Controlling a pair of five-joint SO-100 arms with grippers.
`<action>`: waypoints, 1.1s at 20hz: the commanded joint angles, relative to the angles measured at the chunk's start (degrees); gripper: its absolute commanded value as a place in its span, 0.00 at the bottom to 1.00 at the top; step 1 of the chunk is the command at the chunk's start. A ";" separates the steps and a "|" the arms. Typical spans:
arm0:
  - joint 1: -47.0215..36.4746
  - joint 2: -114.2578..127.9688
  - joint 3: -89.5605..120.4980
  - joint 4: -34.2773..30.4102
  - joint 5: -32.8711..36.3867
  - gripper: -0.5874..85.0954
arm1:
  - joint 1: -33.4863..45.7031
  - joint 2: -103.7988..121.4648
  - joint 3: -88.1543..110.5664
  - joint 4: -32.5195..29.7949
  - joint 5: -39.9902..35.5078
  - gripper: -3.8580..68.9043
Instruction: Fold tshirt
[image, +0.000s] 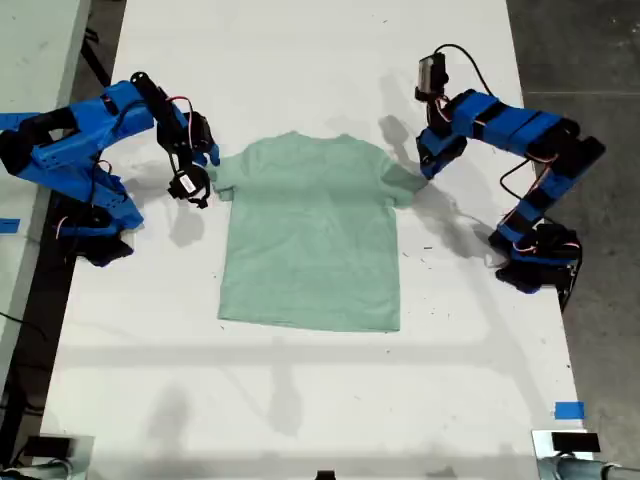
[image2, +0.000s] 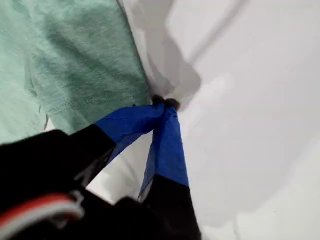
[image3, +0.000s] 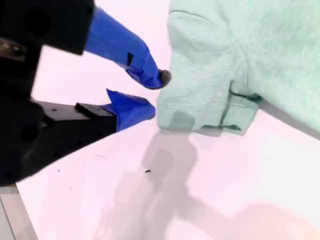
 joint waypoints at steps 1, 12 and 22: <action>-0.18 0.35 -0.44 -0.35 0.18 0.09 | -1.41 3.16 -2.55 2.11 -0.70 0.03; 0.35 0.62 -0.18 -0.26 0.09 0.09 | -2.99 13.62 -14.41 17.14 1.32 0.50; 0.53 1.32 0.26 0.00 0.18 0.09 | -4.83 11.87 -5.10 8.26 4.75 0.48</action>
